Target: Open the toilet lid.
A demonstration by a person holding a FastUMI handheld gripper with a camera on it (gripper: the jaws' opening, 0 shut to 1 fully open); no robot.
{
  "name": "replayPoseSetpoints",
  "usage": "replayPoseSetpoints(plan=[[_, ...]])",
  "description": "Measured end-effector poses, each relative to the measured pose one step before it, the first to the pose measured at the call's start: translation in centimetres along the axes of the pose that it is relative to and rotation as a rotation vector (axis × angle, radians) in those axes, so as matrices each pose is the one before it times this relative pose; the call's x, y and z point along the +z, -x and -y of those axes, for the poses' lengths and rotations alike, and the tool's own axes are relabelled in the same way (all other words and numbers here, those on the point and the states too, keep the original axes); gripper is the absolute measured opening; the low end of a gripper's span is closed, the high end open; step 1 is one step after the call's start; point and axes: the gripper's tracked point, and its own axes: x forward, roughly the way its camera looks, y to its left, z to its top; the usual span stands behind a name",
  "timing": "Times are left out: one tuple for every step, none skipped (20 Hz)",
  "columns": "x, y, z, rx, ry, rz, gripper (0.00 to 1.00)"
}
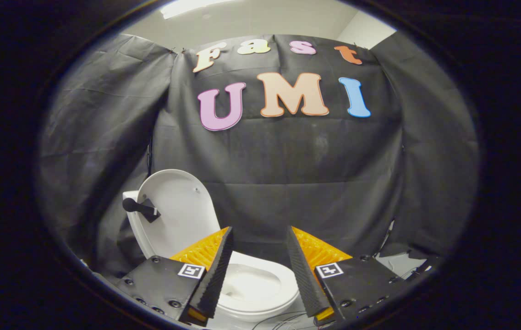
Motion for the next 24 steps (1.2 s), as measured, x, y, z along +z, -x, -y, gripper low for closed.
replayPoseSetpoints(plan=[[-0.484, 0.162, 0.652, -0.01462, 0.00089, -0.01444, 0.73], [-0.336, 0.123, 0.624, -0.00327, 0.00061, -0.01352, 0.73], [-0.155, 0.074, 0.311, -0.00136, 0.00354, -0.01010, 0.73], [-0.141, 0.056, 0.342, -0.00459, 0.00793, -0.01385, 0.73], [-0.488, 0.278, 0.292, -0.00086, 0.01203, -0.02285, 0.73], [-0.493, 0.192, 0.161, -0.00333, 0.01540, -0.03077, 0.73], [0.033, 0.308, -0.028, 0.01192, 0.00201, -0.00035, 0.73], [0.178, 0.510, -0.398, 0.00620, 0.00442, 0.00011, 0.74], [0.226, 0.029, 0.026, 0.00143, 0.00806, 0.00968, 0.74], [0.328, 0.083, -0.149, 0.00305, 0.00010, 0.00596, 0.74], [0.272, -0.035, 0.029, -0.00403, 0.00047, 0.00906, 0.74], [0.149, 0.257, 0.187, -0.01794, 0.00262, 0.00007, 0.74], [-0.700, 0.124, 0.397, -0.01818, 0.02059, -0.02323, 0.75], [-0.136, 0.703, -0.099, 0.01016, -0.00350, -0.00349, 0.75], [0.014, 0.697, -0.286, 0.01210, -0.01432, 0.01153, 0.75], [0.140, 0.517, 0.318, -0.00377, -0.02322, -0.00006, 0.75], [0.242, 1.166, 0.555, -0.00565, -0.02133, 0.00585, 0.75], [0.212, 0.466, 0.279, -0.00136, -0.02271, 0.01187, 0.75], [0.206, 0.546, -0.053, 0.00175, -0.01734, 0.01356, 0.75], [0.258, 0.827, -0.002, -0.00393, -0.00790, 0.01065, 0.75], [0.641, 0.430, -0.169, 0.00805, 0.00615, 0.04252, 0.75], [0.640, 0.511, -0.224, -0.00131, 0.01183, 0.02888, 0.75], [-0.197, 0.804, -0.071, 0.00294, 0.02571, -0.01666, 0.75], [0.113, 0.526, 0.006, 0.00174, 0.00648, 0.01645, 0.75]])
